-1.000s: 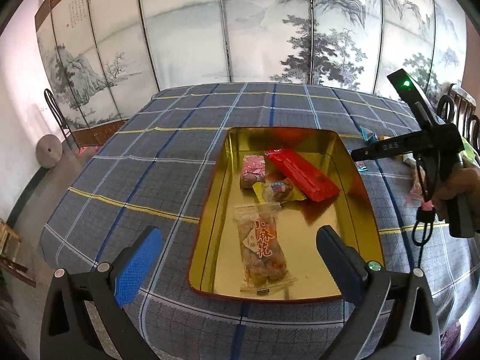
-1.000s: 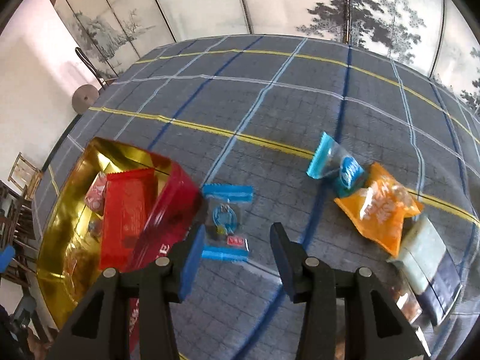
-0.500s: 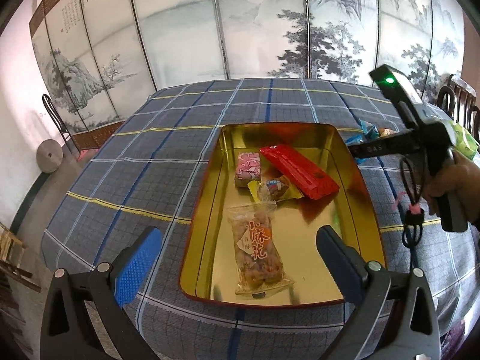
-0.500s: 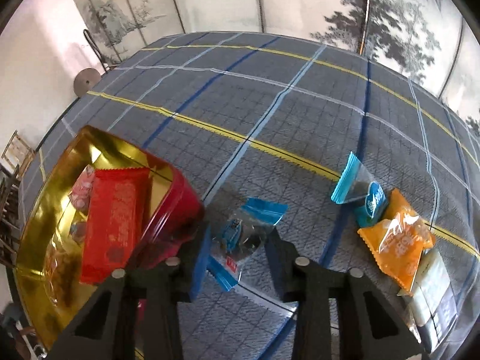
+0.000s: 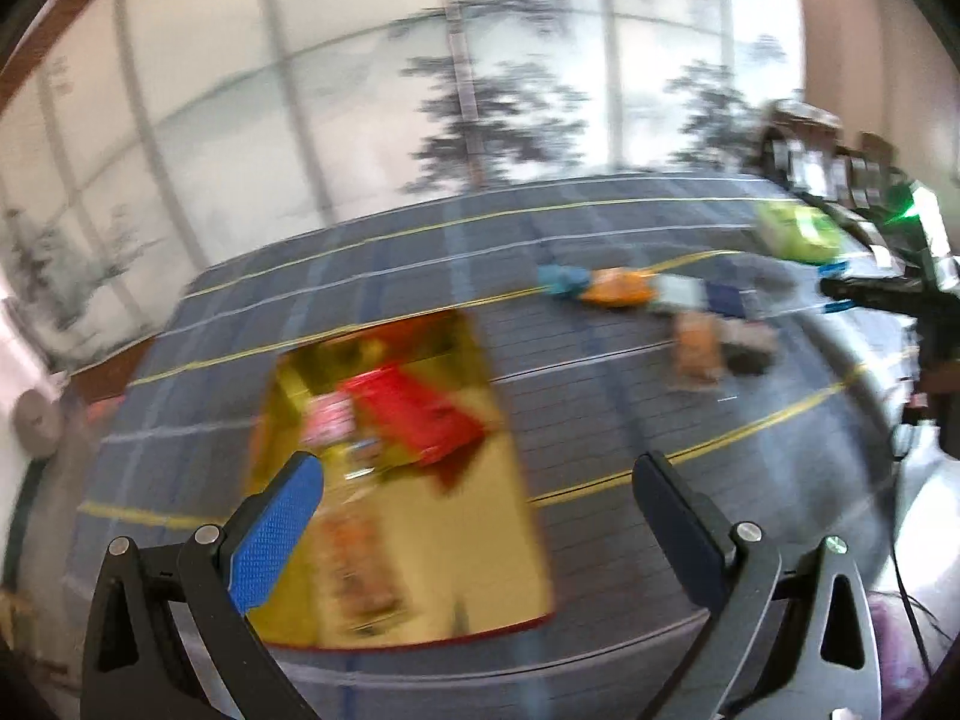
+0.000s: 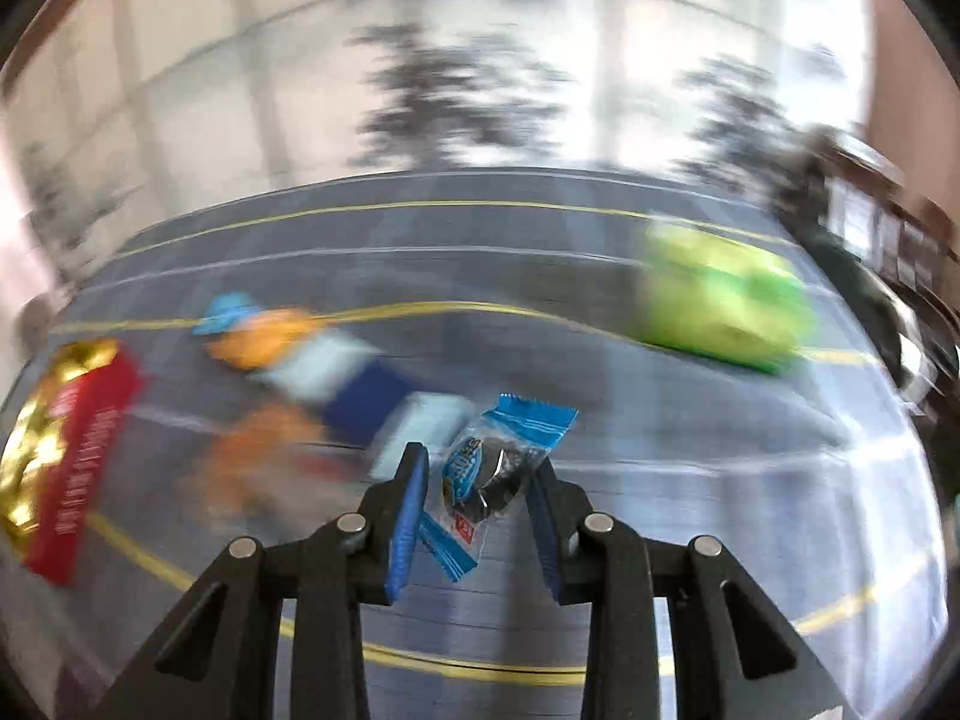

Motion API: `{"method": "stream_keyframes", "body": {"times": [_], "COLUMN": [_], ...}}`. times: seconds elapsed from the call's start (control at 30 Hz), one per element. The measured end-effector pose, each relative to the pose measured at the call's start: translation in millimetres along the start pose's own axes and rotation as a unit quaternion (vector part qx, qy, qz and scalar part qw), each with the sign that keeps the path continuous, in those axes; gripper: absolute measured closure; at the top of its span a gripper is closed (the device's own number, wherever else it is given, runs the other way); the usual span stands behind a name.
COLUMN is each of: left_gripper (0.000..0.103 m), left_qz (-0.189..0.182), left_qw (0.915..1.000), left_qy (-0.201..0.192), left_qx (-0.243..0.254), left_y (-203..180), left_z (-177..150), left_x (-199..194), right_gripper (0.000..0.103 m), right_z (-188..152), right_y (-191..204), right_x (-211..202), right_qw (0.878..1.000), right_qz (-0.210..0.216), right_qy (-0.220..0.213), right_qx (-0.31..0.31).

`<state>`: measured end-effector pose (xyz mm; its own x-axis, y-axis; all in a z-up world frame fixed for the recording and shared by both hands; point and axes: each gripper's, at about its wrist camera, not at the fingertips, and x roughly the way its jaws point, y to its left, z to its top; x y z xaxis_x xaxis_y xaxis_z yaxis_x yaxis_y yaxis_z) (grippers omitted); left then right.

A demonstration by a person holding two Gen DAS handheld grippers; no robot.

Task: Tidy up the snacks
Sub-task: 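Hold the blue candy in the right gripper while the left gripper grasps the dough-twist bag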

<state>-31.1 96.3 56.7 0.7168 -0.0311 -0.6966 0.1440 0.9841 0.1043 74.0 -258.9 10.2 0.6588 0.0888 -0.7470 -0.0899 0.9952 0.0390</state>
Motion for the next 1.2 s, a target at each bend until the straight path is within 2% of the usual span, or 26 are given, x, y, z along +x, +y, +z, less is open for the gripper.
{"method": "stream_keyframes", "body": {"times": [0.13, 0.17, 0.23, 0.33, 0.4, 0.47, 0.57, 0.67, 0.73, 0.77, 0.83, 0.87, 1.0, 1.1, 1.17, 1.2], "left_gripper": [0.001, 0.001, 0.001, 0.001, 0.001, 0.001, 0.002, 0.005, 0.02, 0.025, 0.045, 0.048, 0.046, 0.048, 0.066, 0.07], "left_qz": [-0.071, -0.1, -0.126, -0.168, -0.187, -0.205, -0.213, -0.203, -0.191, -0.192, -0.202, -0.204, -0.21, -0.215, -0.209, -0.204], "left_qw": [0.9972, 0.994, 0.9894, 0.9761, 0.9695, 0.9632, 0.9577, 0.956, 0.9557, 0.9529, 0.946, 0.9419, 0.935, 0.9354, 0.942, 0.9455], "left_qy": [0.016, 0.021, 0.021, 0.042, 0.058, 0.085, 0.117, 0.129, 0.128, 0.134, 0.153, 0.162, 0.171, 0.169, 0.158, 0.157], "left_qx": [0.018, 0.038, 0.07, 0.132, 0.147, 0.151, 0.154, 0.168, 0.184, 0.192, 0.203, 0.212, 0.228, 0.224, 0.21, 0.2], "left_y": [-29, -41, -58, -93, -106, -116, -127, -132, -135, -136, -137, -139, -145, -147, -147, -146], "left_z": [25, 33, 41, 51, 56, 64, 69, 72, 72, 72, 71, 70, 70, 74, 75, 76], "left_x": [18, 27, 39, 68, 86, 112, 143, 163, 174, 179, 189, 195, 205, 210, 210, 208], "right_gripper": [0.07, 0.07, 0.07, 0.07, 0.07, 0.07, 0.07, 0.07, 0.07, 0.07, 0.07, 0.07, 0.07, 0.07, 0.07, 0.07], "right_z": [-14, -17, -24, -33, -32, -31, -33, -35, -36, -37, -38, -37, -39, -39, -39, -38], "right_y": [-55, -64, -76, -82, -85, -89, -89, -88, -89, -88, -90, -92, -97, -97, -97, -97], "right_x": [10, 14, 23, 31, 27, 30, 30, 29, 28, 28, 26, 28, 26, 27, 29, 29], "right_qw": [0.998, 0.997, 0.996, 0.995, 0.994, 0.994, 0.994, 0.994, 0.993, 0.993, 0.992, 0.992, 0.99, 0.99, 0.99, 0.99], "right_qz": [-0.046, -0.05, -0.042, -0.022, -0.006, 0.008, 0.022, 0.033, 0.04, 0.042, 0.048, 0.05, 0.057, 0.061, 0.061, 0.061], "right_qy": [-0.012, -0.013, -0.012, -0.005, -0.02, -0.017, -0.015, -0.019, -0.018, -0.019, -0.024, -0.026, -0.033, -0.031, -0.027, -0.026], "right_qx": [0.05, 0.058, 0.08, 0.097, 0.104, 0.105, 0.107, 0.104, 0.105, 0.106, 0.112, 0.115, 0.124, 0.125, 0.124, 0.124]}}
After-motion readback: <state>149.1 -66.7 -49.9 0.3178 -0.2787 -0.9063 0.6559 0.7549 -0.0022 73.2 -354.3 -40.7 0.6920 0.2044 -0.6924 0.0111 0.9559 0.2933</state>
